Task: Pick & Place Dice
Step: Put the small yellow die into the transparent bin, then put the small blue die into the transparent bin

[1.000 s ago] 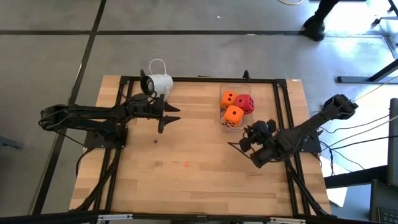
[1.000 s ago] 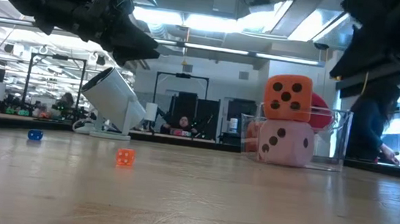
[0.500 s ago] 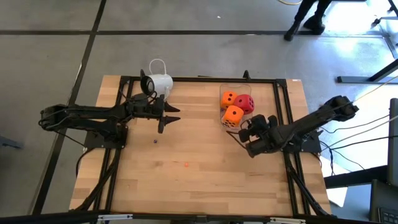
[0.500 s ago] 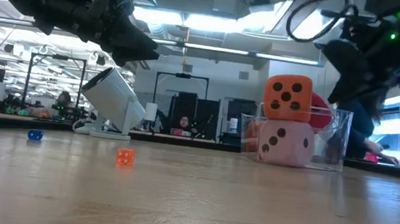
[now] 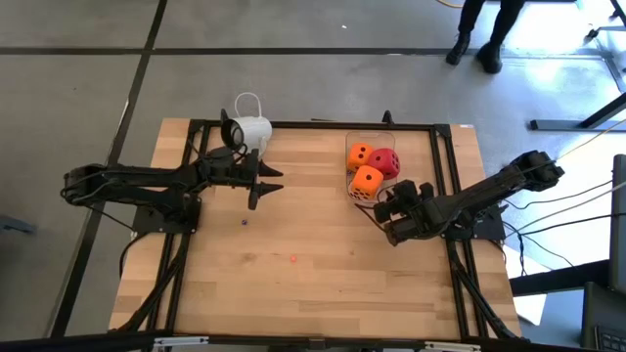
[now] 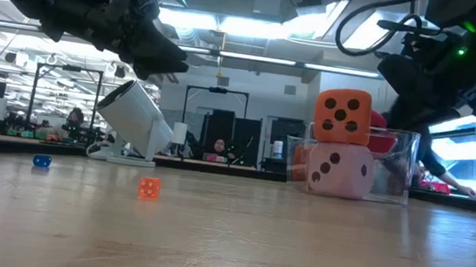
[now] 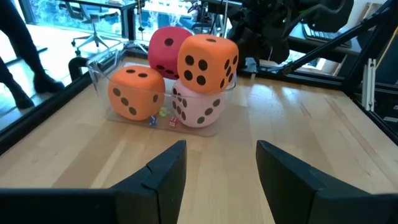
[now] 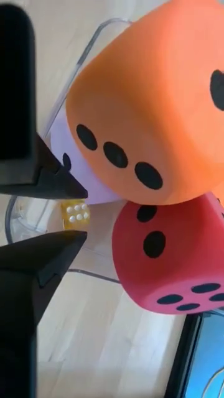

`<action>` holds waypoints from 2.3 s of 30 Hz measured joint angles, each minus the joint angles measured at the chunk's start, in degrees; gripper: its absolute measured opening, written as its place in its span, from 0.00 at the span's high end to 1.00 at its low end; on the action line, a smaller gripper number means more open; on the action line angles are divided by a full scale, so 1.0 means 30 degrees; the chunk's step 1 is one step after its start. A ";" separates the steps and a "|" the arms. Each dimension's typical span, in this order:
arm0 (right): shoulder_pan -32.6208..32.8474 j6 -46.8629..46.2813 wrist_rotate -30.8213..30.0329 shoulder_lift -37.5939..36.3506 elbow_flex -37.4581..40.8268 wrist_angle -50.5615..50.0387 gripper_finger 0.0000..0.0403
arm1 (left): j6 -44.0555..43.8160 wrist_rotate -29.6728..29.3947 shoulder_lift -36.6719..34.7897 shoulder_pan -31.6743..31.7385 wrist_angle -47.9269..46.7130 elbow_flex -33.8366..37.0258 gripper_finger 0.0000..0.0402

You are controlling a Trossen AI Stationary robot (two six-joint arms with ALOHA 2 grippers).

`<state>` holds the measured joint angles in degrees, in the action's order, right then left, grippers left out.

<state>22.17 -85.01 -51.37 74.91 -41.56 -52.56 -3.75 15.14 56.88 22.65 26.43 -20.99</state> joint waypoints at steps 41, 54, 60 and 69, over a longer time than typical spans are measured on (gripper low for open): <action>0.6264 0.4842 -1.0393 -0.0109 -0.3308 0.3369 0.70 | -0.3214 0.1130 -0.0007 -0.1353 -0.0298 -0.0007 0.54; 0.7934 1.0505 -0.8651 0.0565 -0.3315 0.8746 0.70 | -0.4630 -0.2092 -0.0064 -0.5824 -0.3109 -0.0206 0.54; 0.7934 1.0346 -0.8506 0.1214 -0.3315 0.8864 0.70 | -0.4417 -0.4707 -0.0066 -0.6299 -1.2167 -0.2543 0.54; 0.7927 0.8888 -0.8006 0.2069 -0.3315 0.8952 0.70 | -0.4650 -0.6521 -0.0064 -0.7600 -1.9543 -0.4850 0.54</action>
<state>45.95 -58.35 -75.39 81.12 -51.51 -25.70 -17.70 -4.43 56.69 -0.15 -32.19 -35.54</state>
